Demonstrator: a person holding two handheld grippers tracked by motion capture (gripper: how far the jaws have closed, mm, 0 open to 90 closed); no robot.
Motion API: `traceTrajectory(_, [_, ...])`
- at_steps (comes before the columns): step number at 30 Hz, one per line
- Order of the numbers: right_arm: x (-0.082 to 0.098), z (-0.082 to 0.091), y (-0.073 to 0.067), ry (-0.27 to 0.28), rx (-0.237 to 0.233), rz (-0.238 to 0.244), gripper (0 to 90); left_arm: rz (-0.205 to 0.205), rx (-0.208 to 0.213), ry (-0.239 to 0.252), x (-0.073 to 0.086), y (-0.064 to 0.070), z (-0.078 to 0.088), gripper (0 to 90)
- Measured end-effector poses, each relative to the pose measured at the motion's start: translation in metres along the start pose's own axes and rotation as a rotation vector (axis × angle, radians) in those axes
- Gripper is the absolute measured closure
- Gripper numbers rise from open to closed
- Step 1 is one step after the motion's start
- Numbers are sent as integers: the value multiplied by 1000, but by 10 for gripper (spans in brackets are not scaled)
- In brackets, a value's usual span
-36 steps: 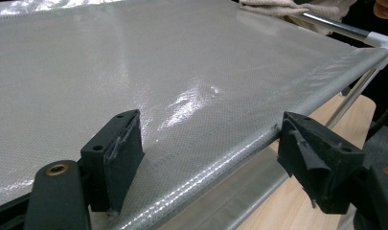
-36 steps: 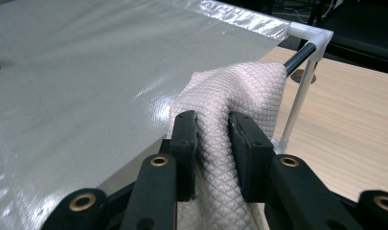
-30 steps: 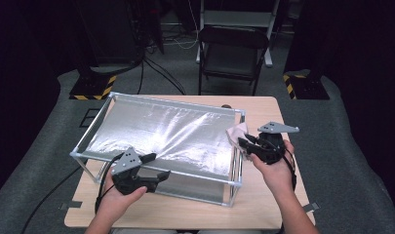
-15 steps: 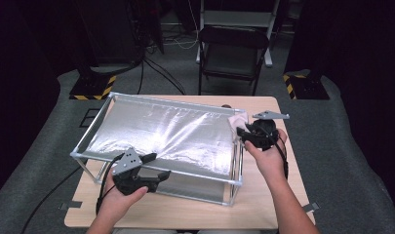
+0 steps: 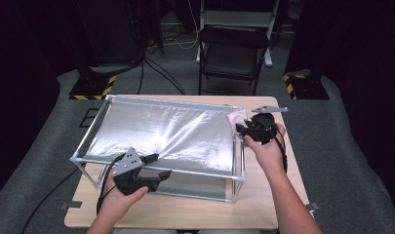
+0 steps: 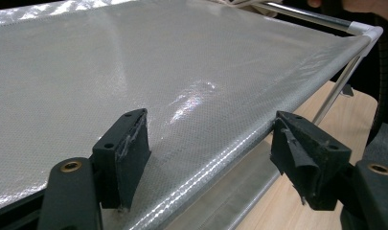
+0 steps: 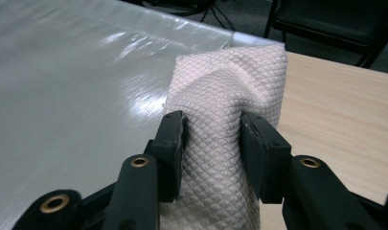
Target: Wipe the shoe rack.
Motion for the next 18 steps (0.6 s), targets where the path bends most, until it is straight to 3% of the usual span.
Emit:
traceTrajectory(4, [-1, -1, -1, -1, 28, 18, 606, -4, -4, -8, 0, 0, 0, 292])
traceTrajectory(6, [5, 5, -6, -5, 19, 17, 601, -3, -9, 3, 0, 0, 0, 292])
traceTrajectory(14, [51, 57, -38, -37, -110, 20, 577, -3, -8, -2, 0, 0, 0, 292])
traceTrajectory(17, [52, 58, -38, -47, -128, 12, 569, -20, -6, -6, 0, 0, -1, 294])
traceTrajectory(18, [49, 55, -35, -61, -113, 18, 570, -17, -6, -4, 0, 0, -1, 299])
Point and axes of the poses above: each handheld gripper's, and its own axes: z roughly backward along the jaws, x roughly out of its underside, y roughly to its right, the point moved 10 cm from there along -z, roughly forward along the jaws, and after that the axes turned 7 degrees about -z, right-handed, at the moved point
